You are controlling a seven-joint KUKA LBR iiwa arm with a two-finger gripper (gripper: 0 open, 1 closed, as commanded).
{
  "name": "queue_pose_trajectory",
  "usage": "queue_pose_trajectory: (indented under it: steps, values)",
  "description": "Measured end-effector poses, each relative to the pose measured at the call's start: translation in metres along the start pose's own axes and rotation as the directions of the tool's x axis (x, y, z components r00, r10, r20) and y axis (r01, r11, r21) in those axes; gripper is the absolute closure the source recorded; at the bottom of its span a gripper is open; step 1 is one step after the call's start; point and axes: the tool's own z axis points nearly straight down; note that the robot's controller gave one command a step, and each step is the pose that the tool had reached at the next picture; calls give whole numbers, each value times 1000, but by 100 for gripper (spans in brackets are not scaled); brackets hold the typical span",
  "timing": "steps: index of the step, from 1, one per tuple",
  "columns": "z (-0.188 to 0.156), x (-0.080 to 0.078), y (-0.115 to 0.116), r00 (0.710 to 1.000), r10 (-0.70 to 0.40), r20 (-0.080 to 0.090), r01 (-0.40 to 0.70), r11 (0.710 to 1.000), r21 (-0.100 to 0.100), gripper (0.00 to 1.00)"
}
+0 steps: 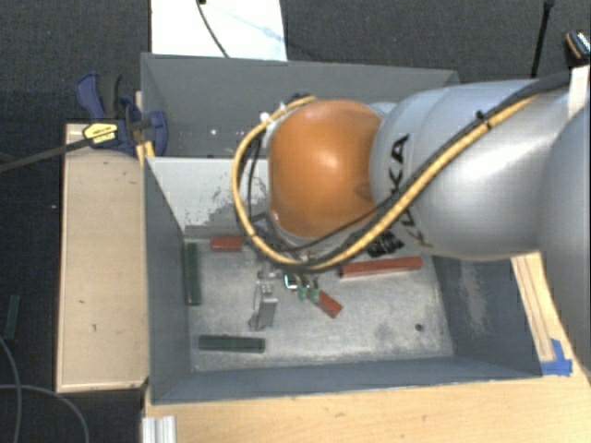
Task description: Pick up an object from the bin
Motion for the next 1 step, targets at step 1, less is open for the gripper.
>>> queue_pose_trajectory:
  steps: [1]
  values:
    - [125,12,-9,998,63,-1,-63,998,2,0]
